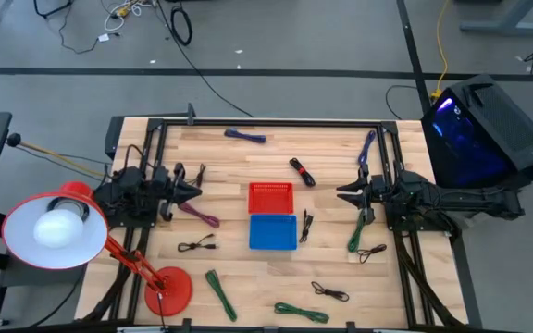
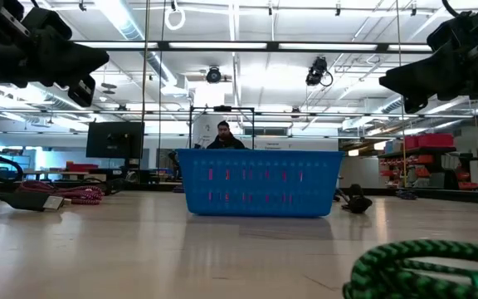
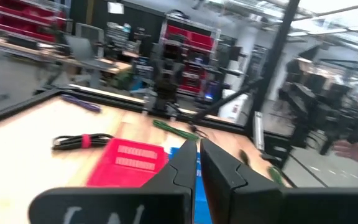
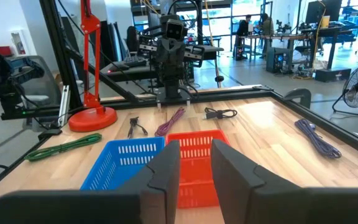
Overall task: Pick & Place USB Port
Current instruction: Put the black charger cable into the blue bin
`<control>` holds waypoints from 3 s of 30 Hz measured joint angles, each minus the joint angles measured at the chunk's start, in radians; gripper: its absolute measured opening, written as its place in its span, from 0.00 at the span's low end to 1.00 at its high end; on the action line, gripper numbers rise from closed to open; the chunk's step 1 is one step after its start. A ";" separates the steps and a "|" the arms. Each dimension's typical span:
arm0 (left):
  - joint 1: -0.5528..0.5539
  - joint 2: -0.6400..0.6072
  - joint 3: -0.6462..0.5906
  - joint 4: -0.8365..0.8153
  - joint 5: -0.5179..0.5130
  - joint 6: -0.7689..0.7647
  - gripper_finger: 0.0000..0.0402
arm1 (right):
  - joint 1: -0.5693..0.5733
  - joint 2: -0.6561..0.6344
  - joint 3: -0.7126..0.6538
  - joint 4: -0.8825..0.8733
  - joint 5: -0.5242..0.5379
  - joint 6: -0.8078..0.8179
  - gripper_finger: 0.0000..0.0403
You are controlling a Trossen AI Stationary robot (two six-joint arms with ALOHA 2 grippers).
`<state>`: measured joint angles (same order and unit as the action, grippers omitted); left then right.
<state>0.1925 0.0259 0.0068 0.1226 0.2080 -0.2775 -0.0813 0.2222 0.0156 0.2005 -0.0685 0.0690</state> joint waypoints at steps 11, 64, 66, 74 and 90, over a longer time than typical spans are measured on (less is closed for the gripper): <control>0.000 0.000 0.000 0.000 -0.048 0.001 0.06 | 0.000 0.000 0.000 0.011 0.021 -0.025 0.24; 0.322 1.354 0.632 -0.720 -0.410 0.084 0.52 | -0.002 0.231 0.001 0.405 0.085 0.133 0.24; 0.322 1.361 0.632 -0.705 -0.385 0.080 0.52 | -0.002 0.231 0.001 0.406 0.085 0.133 0.24; 0.322 1.420 0.625 -0.700 -0.362 0.028 0.47 | -0.002 0.231 0.000 0.405 0.085 0.132 0.24; 0.211 1.475 0.769 -0.792 -0.355 0.060 0.05 | -0.002 0.257 0.000 0.388 0.142 0.132 0.24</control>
<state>0.4031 1.5007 0.7759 -0.6690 -0.1466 -0.2177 -0.0834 0.4790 0.0158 0.5882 0.0739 0.2009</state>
